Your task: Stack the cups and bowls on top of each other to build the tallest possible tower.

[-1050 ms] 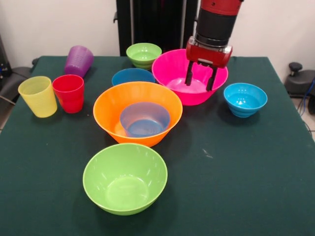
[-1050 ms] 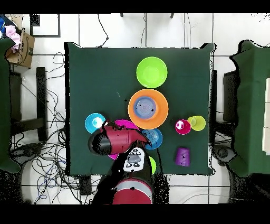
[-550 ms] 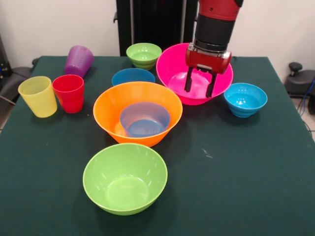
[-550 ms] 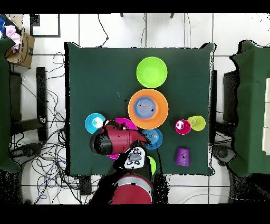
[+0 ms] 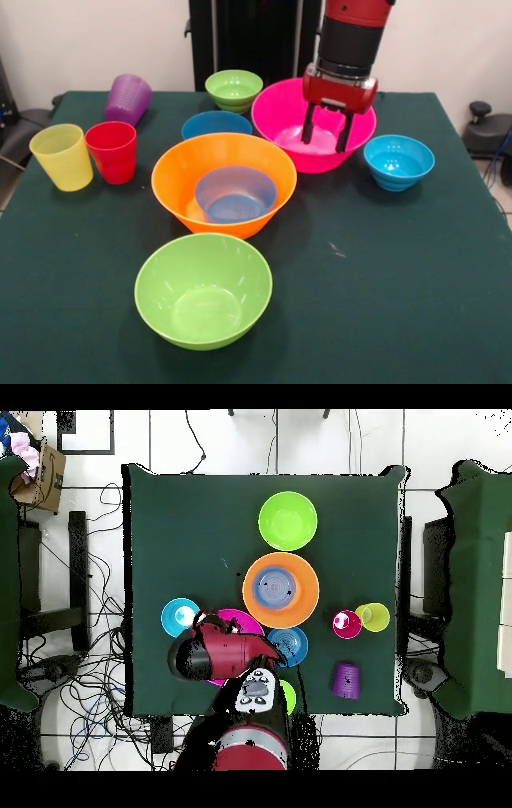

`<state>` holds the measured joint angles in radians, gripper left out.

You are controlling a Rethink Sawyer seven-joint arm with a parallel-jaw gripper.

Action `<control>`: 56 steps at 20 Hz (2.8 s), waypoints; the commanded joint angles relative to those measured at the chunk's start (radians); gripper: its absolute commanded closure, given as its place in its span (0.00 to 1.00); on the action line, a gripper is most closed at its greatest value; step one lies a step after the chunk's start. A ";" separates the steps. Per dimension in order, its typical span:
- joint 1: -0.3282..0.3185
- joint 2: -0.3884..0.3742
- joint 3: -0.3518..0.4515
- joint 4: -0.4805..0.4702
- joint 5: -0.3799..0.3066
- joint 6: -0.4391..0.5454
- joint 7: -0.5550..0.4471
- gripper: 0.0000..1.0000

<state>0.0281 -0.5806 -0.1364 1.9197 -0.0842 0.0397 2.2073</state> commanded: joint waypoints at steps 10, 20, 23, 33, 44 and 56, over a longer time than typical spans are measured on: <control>-0.035 -0.306 0.073 0.167 0.046 0.264 0.088 0.00; 0.018 -0.189 0.041 0.058 0.067 0.184 0.144 0.00; 0.036 -0.166 0.034 0.039 0.079 0.177 0.154 0.00; 0.056 -0.079 0.027 0.028 0.098 0.075 0.160 0.00; 0.067 -0.032 0.041 0.007 0.122 0.036 0.163 0.00; 0.176 -0.018 -0.012 -0.013 0.219 0.058 0.197 0.00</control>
<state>0.1583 -0.6233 -0.1780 1.9743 0.0592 0.1129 2.2073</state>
